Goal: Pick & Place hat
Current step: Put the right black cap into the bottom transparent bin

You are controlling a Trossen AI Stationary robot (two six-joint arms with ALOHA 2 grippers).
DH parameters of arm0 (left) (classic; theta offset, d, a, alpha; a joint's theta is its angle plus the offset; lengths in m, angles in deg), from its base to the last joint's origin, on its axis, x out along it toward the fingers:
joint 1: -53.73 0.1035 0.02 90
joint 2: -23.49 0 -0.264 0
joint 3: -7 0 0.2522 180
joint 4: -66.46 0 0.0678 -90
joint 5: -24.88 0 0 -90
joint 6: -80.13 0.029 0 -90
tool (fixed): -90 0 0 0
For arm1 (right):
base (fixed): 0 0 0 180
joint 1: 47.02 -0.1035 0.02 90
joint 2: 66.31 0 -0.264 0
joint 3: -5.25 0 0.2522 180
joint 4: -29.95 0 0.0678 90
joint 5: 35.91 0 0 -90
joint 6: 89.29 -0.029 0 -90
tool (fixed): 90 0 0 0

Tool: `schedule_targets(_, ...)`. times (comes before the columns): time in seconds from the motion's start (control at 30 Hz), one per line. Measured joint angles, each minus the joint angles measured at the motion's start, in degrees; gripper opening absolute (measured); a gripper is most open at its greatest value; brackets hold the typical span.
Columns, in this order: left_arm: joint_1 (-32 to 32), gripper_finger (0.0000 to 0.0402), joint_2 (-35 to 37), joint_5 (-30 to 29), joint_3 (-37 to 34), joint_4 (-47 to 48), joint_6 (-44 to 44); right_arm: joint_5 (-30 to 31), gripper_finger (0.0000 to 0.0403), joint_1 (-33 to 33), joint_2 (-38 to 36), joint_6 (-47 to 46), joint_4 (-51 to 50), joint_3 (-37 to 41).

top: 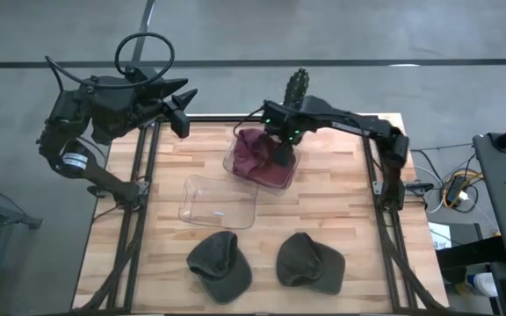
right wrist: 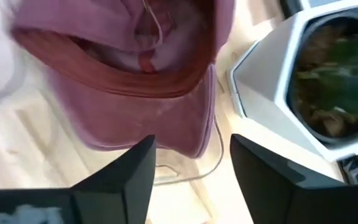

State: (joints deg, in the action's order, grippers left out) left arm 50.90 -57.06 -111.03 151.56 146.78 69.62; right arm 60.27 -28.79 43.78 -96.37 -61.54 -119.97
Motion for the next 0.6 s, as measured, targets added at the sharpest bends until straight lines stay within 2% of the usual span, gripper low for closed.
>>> schedule_targets(0.17, 0.0, 0.0153, 0.0, 0.02, 0.01, 0.0, 0.51, -1.36, 0.0218, -1.46, -6.97, -5.48, -0.06, -0.28)
schedule_targets(0.37, 0.0, 0.0153, 0.0, 0.02, 0.01, 0.0, 1.15, -15.43, 0.0217, -5.31, -15.07, -12.51, -2.6, 0.46)
schedule_targets(0.43, 0.0, 0.0153, 0.0, 0.02, 0.01, 0.0, 1.17, -17.96, 0.0215, -7.32, -17.08, -15.24, -2.6, 1.36)
schedule_targets(0.6, 0.02, 0.0153, 0.0, 0.77, 0.01, 0.0, 1.39, -18.37, 0.0214, -13.76, -20.58, -23.13, -3.04, 4.23)
